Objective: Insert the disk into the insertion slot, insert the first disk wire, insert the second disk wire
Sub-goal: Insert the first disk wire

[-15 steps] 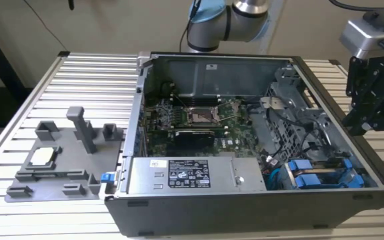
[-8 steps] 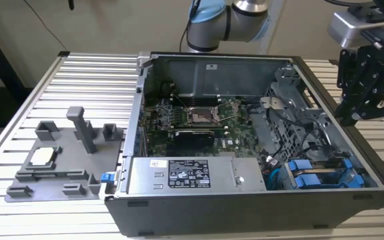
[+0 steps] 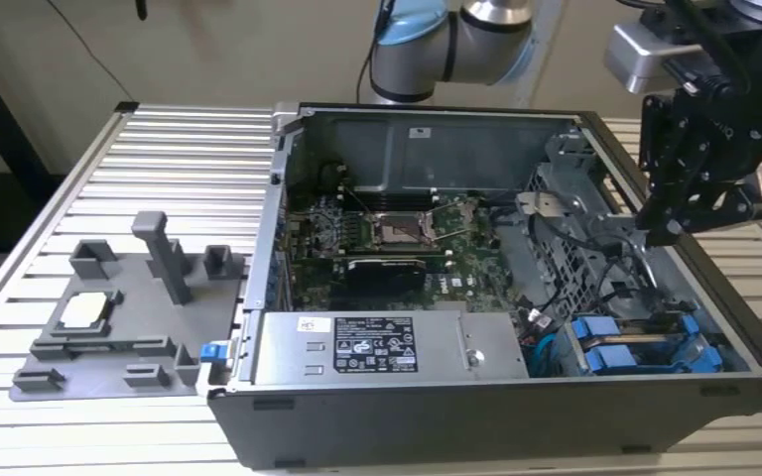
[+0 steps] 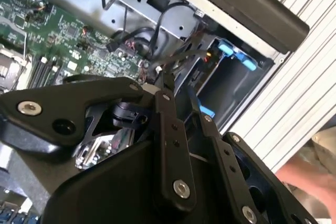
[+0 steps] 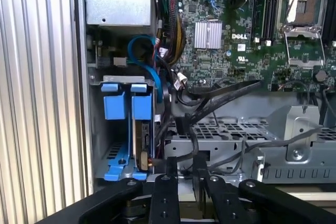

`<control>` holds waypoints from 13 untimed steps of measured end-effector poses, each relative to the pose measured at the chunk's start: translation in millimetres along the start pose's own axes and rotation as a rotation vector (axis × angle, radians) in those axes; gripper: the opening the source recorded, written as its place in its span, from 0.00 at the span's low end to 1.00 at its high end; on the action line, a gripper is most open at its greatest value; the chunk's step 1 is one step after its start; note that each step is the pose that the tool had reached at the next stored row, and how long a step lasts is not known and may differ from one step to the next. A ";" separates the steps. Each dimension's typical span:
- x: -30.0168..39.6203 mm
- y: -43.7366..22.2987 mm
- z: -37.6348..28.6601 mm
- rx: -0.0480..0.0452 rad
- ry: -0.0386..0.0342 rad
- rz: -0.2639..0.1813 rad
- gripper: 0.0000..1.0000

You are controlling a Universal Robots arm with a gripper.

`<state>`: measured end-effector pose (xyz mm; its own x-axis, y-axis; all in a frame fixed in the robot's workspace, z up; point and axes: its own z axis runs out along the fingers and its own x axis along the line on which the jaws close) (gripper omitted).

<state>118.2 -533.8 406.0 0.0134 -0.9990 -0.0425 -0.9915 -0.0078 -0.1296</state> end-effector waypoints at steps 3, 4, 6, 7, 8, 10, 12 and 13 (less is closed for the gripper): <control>-0.3 10.7 -0.5 0.0160 0.0007 -0.001 0.27; -0.4 14.3 -0.7 0.0196 0.0012 -0.001 0.27; -0.4 18.6 -0.5 0.0218 0.0016 -0.001 0.27; -0.4 20.8 -0.4 0.0226 0.0025 -0.001 0.27; -0.4 22.7 -0.3 0.0229 0.0048 -0.002 0.27; -0.5 24.7 0.0 0.0228 0.0158 -0.003 0.27; -0.6 28.8 0.8 0.0228 0.0252 -0.005 0.27; -0.6 31.2 1.2 0.0228 0.0301 -0.005 0.27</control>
<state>87.4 -533.3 400.9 0.0144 -0.9998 -0.0120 -0.9883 -0.0124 -0.1523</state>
